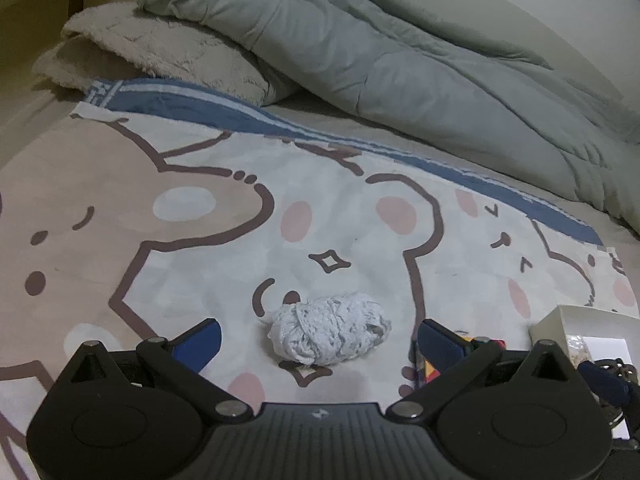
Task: Organize objects
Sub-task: 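Grasp the red-yellow-blue card box with the right gripper while the left grasps the cloth ball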
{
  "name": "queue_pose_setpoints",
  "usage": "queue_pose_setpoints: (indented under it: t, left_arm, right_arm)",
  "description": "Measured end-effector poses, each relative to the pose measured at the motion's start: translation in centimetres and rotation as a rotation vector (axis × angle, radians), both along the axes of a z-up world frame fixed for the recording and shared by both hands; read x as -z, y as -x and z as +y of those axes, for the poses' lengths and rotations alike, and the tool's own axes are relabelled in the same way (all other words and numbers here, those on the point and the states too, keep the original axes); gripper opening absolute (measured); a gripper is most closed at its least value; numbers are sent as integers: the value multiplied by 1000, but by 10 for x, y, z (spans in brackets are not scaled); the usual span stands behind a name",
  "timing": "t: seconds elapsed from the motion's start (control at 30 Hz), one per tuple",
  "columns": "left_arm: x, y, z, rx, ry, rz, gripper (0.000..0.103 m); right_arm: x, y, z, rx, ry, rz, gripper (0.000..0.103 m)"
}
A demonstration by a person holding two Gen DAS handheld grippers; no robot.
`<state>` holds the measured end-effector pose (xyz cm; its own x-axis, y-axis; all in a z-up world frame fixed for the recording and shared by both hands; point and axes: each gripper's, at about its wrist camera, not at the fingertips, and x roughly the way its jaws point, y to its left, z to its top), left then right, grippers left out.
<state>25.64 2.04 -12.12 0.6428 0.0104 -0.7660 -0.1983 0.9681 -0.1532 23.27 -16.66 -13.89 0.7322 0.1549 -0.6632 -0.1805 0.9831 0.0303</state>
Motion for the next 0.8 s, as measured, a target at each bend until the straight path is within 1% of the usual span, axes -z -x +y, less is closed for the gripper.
queue_pose_setpoints:
  t: [0.17, 0.3, 0.37, 0.47, 0.57, 0.63, 0.73, 0.8]
  left_arm:
    - [14, -10, 4, -15, 3, 27, 103]
    - [21, -21, 5, -38, 24, 32, 103]
    - [26, -27, 3, -28, 35, 42, 103]
    - [35, -33, 0, -26, 18, 66, 103]
    - [40, -36, -1, -32, 22, 71, 103]
    - [40, -37, 2, -61, 28, 54, 103]
    - [41, -36, 5, -85, 53, 35, 101]
    - [42, -37, 4, -65, 59, 40, 94]
  right_arm:
    - [14, -12, 10, -32, -11, 46, 103]
    - [27, -20, 12, -12, -38, 96, 103]
    - [34, -24, 12, 2, -44, 114, 103]
    - [43, -32, 9, 46, -74, 152, 103]
    - [47, -35, 14, 40, -33, 141, 103]
    - [49, -36, 17, 32, -15, 132, 103]
    - [49, -38, 19, 31, -15, 136, 103]
    - [49, -40, 19, 37, -18, 138, 103]
